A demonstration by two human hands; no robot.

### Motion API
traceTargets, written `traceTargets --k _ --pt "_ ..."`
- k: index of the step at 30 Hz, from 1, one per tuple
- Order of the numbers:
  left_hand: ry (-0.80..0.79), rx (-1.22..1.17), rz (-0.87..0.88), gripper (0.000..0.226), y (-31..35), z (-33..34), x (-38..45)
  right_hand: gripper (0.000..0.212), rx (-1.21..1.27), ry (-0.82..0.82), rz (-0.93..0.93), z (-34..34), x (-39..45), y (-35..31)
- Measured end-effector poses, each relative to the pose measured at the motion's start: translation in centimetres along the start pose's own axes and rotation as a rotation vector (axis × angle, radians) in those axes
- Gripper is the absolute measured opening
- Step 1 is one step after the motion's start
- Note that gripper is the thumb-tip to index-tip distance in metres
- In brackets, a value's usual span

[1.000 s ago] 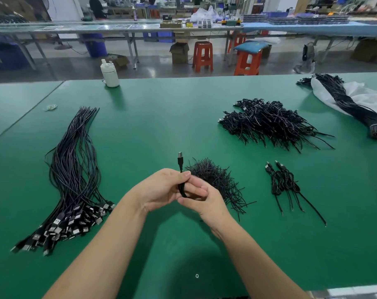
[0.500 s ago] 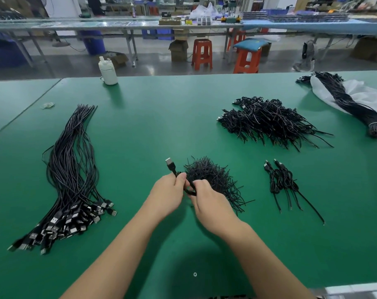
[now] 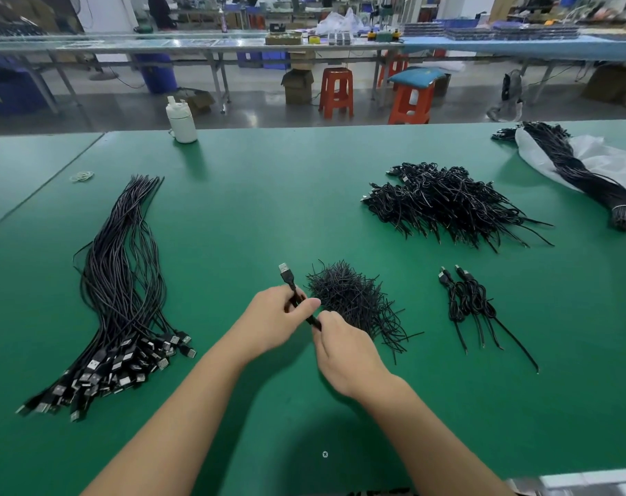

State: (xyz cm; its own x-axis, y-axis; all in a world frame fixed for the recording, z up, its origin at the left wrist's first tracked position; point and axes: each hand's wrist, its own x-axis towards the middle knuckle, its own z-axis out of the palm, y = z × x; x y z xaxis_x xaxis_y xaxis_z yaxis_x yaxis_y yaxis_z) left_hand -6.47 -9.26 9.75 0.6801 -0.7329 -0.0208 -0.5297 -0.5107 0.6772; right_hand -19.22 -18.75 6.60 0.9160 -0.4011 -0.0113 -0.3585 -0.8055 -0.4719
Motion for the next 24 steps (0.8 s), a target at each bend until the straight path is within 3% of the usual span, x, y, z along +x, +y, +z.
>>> traceTargets --k 4,7,9,16,20,24 --pt "0.002 0.075 -0.015 0.04 -0.3 -0.1 0.6 0.015 0.223 -0.123 0.039 0.0 0.5 -0.3" --pt "0.004 0.115 -0.023 0.036 -0.3 -0.1 1.1 0.037 0.38 -0.177 0.057 -0.2 0.9 -0.8" --pt "0.005 0.116 -0.026 0.034 -0.3 -0.2 1.3 0.036 0.465 -0.165 0.084 -0.2 1.1 -1.0" --pt "-0.025 0.123 0.008 0.031 0.0 0.9 2.2 0.028 0.325 -0.074 0.079 0.0 1.8 -0.5" --pt "-0.024 0.083 0.015 0.027 0.2 1.5 2.6 0.034 0.388 -0.057 0.092 -0.1 1.7 0.3" --pt "-0.045 -0.024 0.003 0.032 0.6 2.6 2.9 0.023 0.39 -0.054 0.155 -0.4 2.1 1.8"
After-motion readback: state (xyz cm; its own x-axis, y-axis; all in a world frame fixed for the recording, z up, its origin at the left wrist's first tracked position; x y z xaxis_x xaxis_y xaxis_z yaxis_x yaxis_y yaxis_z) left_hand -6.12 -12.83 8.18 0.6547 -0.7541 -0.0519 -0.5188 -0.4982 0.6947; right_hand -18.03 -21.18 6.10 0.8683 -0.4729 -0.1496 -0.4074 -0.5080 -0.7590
